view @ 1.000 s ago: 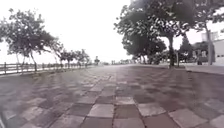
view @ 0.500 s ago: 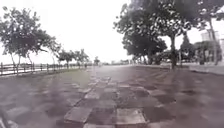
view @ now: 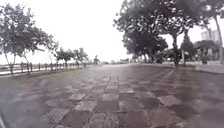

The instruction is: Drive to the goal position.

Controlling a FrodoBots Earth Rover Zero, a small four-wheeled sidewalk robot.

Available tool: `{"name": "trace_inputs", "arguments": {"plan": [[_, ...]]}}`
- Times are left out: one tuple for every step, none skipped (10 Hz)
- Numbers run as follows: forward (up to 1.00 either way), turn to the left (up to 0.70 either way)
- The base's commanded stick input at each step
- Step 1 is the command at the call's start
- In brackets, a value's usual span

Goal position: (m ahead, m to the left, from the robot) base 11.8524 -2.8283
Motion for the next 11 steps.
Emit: {"name": "trace_inputs", "arguments": {"plan": [[1.00, 0.00], [1.00, 0.06], [1.00, 0.35], [1.00, 0.37], [1.00, 0.13], [1.00, 0.00], [1.00, 0.00], [1.00, 0.00], [1.00, 0.00], [1.00, 0.00], [1.00, 0.00]]}}
